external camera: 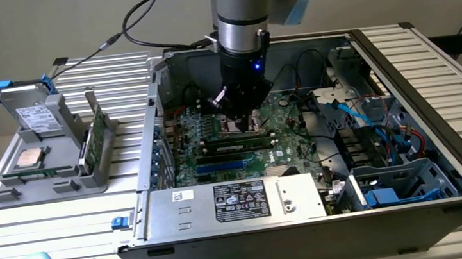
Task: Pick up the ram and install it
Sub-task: 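Press down the ram until it locks into place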
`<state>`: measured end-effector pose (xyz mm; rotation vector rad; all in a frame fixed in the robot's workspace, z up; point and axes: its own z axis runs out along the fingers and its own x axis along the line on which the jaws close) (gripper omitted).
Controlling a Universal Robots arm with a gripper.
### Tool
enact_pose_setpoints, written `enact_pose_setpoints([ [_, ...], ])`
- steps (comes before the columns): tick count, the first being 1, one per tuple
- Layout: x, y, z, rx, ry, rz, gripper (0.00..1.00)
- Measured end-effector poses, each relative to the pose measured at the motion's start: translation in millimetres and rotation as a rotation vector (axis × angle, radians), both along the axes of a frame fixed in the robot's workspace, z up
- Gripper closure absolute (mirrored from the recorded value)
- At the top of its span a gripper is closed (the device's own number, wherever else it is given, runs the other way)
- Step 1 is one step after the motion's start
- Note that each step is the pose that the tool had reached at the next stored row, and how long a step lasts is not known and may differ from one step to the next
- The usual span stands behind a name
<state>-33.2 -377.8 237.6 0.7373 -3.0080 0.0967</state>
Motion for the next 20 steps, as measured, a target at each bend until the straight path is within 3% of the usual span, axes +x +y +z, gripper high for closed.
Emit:
enact_pose_setpoints([
  [10,0.0,0.0,0.1,-0.0002,-0.0169,-0.121,0.9],
  [20,0.0,0.0,0.2,-0.0009,-0.0278,-0.251,0.9],
])
